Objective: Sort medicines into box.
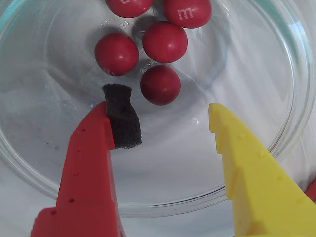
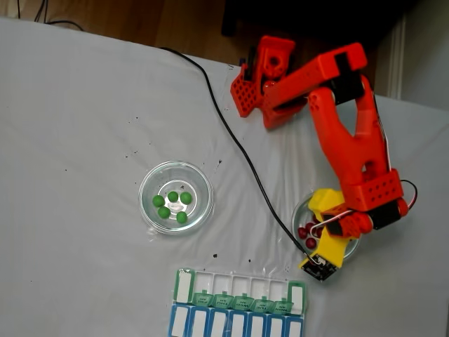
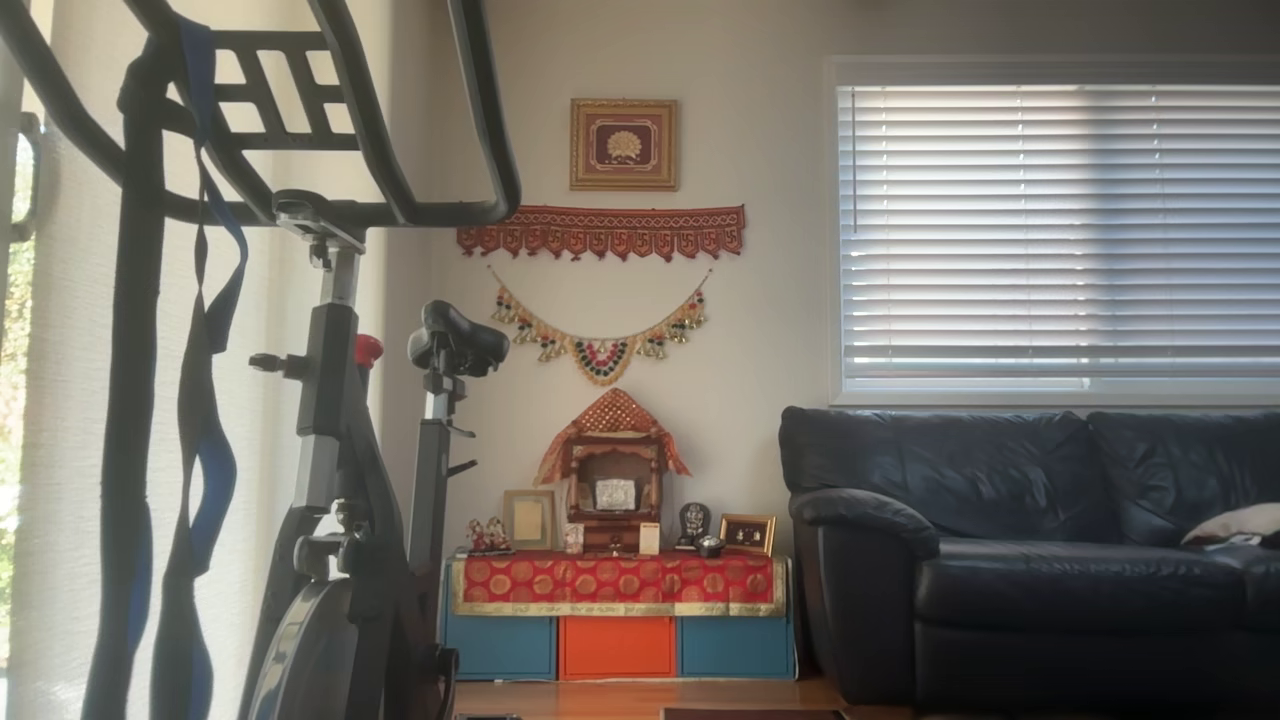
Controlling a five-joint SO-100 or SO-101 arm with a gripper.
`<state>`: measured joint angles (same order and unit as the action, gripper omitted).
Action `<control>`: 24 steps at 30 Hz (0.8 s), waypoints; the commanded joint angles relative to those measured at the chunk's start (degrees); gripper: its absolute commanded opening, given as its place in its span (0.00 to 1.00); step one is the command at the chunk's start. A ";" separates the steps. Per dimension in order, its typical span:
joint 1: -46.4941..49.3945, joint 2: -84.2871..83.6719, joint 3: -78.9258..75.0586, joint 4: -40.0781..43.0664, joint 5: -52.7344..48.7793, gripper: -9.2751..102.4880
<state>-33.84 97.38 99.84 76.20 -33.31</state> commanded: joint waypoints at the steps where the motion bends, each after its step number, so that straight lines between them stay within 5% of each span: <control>1: 0.35 1.41 -3.43 -0.26 -0.35 0.32; 24: 0.35 0.26 -1.14 -4.13 -1.58 0.29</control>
<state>-33.13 96.42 99.84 72.60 -34.45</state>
